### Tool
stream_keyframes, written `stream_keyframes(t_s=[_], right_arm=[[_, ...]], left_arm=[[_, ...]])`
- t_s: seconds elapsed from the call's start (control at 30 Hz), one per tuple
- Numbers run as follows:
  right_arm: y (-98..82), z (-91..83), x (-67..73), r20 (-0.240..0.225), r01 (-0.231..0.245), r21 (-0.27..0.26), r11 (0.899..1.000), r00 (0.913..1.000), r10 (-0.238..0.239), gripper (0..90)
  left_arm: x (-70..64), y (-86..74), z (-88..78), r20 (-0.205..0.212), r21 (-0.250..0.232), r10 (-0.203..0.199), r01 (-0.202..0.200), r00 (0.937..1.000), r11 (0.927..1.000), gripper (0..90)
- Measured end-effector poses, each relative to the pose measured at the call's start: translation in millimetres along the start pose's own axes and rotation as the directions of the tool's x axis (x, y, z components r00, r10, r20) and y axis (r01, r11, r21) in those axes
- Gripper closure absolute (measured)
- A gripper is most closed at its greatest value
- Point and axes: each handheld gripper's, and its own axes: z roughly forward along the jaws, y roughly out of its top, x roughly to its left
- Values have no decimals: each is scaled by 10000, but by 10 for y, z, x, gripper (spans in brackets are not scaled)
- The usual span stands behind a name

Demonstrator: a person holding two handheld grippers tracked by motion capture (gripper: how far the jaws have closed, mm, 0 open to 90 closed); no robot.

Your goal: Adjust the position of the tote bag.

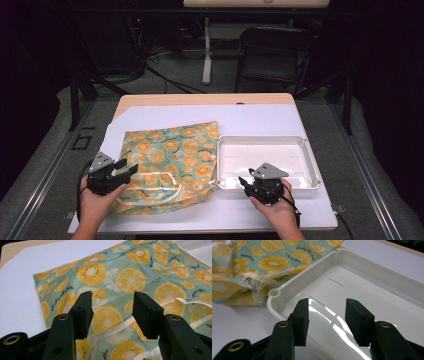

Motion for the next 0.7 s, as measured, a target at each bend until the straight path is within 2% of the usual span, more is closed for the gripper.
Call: stream_keyframes(t_s=[0.03,0.07,0.17,0.2,0.37,0.43,0.5,0.6,0.63,0.7], right_arm=[[3,-14,14,7,40,52,10000,10000,-40,558],[11,-30,23,-23,135,94,9999,9999,-135,563],[32,-61,49,152,218,35,9998,9996,-219,580],[49,-78,64,-181,168,-63,9998,9997,-169,614],[42,-45,111,-444,440,19,9990,9981,-438,640],[68,-25,162,-844,616,-4,9981,9945,-614,673],[78,-20,180,-915,658,-39,9978,9936,-659,680],[119,16,264,-1518,895,-82,9960,9843,-897,693],[145,43,325,-1787,1082,-70,9941,9780,-1077,698],[159,56,356,-1904,1186,-72,9929,9746,-1178,698]], left_arm=[[0,0,0,0,0,0,0,10000,10000,502],[-31,20,1,3,174,229,-229,9997,9996,503],[-58,36,-1,-31,321,448,-447,9990,9985,508],[-84,49,-13,-37,318,520,-519,9986,9981,514],[-102,54,-26,176,365,555,-561,9983,9978,557],[-115,44,-26,250,422,538,-548,9982,9976,565],[-120,34,-31,313,496,540,-555,9981,9972,565],[-123,17,-55,330,488,476,-491,9983,9976,568],[-122,11,-63,318,446,481,-495,9983,9978,568],[-124,0,-81,294,436,450,-463,9986,9980,568]])
